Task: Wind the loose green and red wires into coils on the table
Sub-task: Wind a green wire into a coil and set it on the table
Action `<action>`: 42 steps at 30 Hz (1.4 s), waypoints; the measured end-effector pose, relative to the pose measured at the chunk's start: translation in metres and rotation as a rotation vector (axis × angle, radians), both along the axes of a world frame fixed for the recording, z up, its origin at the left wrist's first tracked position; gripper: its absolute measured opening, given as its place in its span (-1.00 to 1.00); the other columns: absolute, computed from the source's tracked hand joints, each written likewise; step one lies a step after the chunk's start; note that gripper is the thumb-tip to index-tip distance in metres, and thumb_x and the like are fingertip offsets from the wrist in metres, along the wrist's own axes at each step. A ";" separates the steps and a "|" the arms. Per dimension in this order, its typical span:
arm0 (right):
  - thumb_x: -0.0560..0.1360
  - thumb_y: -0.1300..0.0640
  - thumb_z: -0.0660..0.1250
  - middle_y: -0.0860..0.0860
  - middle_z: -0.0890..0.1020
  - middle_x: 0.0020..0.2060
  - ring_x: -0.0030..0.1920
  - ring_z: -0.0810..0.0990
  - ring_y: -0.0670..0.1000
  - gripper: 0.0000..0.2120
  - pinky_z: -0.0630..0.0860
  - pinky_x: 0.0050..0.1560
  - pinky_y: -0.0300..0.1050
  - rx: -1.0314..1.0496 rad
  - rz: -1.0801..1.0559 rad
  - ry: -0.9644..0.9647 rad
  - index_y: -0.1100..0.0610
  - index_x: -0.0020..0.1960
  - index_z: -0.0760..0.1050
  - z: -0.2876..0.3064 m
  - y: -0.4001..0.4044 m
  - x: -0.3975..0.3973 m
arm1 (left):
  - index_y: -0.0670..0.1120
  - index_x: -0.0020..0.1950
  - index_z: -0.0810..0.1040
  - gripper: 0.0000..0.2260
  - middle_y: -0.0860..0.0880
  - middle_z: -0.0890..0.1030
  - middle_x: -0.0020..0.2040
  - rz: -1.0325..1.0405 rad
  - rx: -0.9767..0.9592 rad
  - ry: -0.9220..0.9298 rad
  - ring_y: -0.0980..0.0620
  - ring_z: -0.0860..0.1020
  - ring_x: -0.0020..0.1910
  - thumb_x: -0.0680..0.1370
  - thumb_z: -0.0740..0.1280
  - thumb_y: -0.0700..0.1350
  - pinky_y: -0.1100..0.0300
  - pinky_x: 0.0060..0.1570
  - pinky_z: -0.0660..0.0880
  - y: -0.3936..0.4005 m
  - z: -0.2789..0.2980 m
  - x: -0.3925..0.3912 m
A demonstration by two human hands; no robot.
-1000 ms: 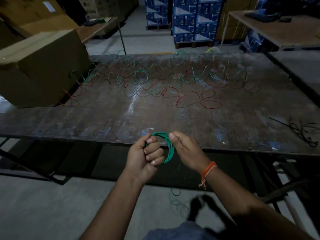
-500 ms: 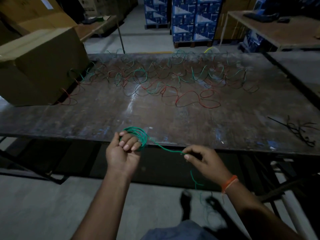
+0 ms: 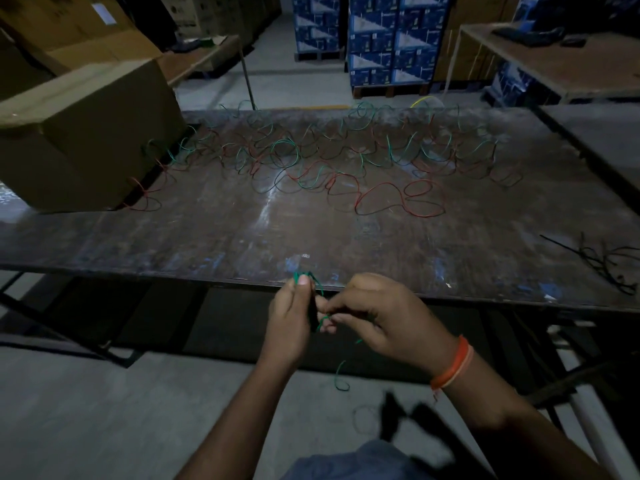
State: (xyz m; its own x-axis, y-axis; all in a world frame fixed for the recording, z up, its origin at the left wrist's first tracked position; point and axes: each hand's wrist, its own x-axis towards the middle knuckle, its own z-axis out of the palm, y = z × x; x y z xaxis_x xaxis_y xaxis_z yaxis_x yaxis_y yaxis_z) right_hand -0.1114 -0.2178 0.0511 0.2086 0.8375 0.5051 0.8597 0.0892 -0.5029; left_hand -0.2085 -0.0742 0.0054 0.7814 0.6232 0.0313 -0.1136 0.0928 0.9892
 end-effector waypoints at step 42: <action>0.69 -0.10 0.06 -0.01 0.48 -0.40 -0.37 0.45 -0.04 -0.52 0.40 -0.30 0.09 0.074 -0.271 0.709 0.25 -0.12 0.49 -0.067 0.026 -0.004 | -0.05 -0.19 0.34 -0.78 0.11 0.22 -0.52 -0.566 -0.809 -0.147 0.18 0.20 -0.60 0.63 0.16 -0.02 0.27 -0.54 0.20 -0.008 0.011 -0.007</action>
